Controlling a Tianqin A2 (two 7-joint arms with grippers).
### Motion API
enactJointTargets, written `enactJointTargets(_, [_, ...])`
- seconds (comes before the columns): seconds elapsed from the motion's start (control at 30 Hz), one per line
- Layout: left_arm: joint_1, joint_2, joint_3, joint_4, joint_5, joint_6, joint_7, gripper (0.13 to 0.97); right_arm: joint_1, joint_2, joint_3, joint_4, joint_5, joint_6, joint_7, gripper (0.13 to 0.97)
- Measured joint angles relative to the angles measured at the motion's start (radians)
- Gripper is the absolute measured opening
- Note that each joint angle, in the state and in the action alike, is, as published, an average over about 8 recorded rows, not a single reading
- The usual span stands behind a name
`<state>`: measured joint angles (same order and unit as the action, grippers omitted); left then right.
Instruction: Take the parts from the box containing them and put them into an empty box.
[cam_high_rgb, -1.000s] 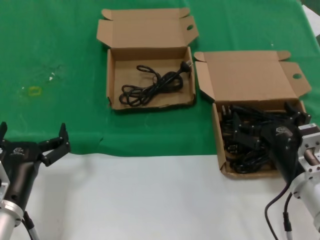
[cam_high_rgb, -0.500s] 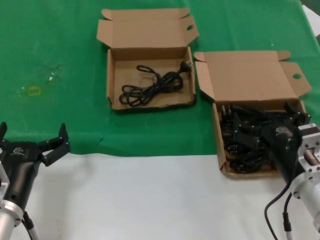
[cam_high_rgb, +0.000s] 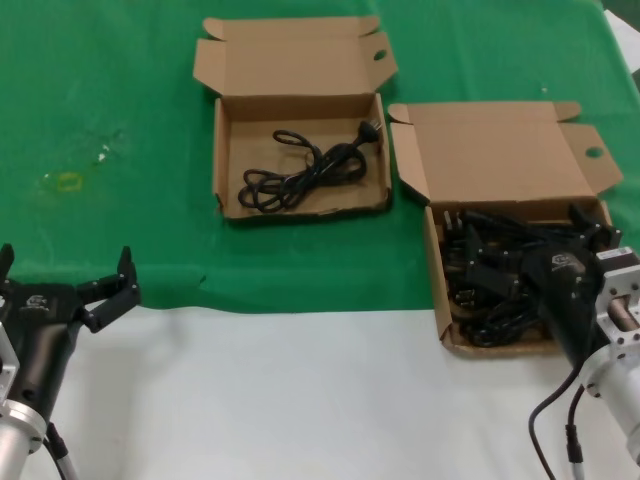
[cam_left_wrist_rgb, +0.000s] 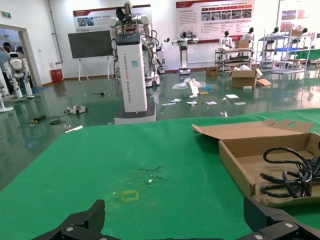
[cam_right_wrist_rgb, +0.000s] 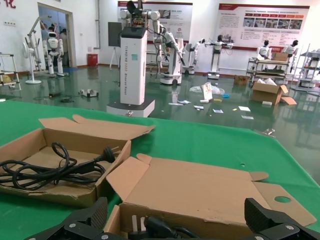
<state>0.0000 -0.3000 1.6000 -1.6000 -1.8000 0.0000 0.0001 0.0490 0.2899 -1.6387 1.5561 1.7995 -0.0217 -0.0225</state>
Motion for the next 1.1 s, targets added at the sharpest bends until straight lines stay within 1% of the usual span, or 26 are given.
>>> enactJointTargets(1.1, [0.0,0.0,0.0,0.0,0.0,0.0,0.0,0.966,0.0,0.0,0.0,0.0,0.0,0.0,0.0,0.966])
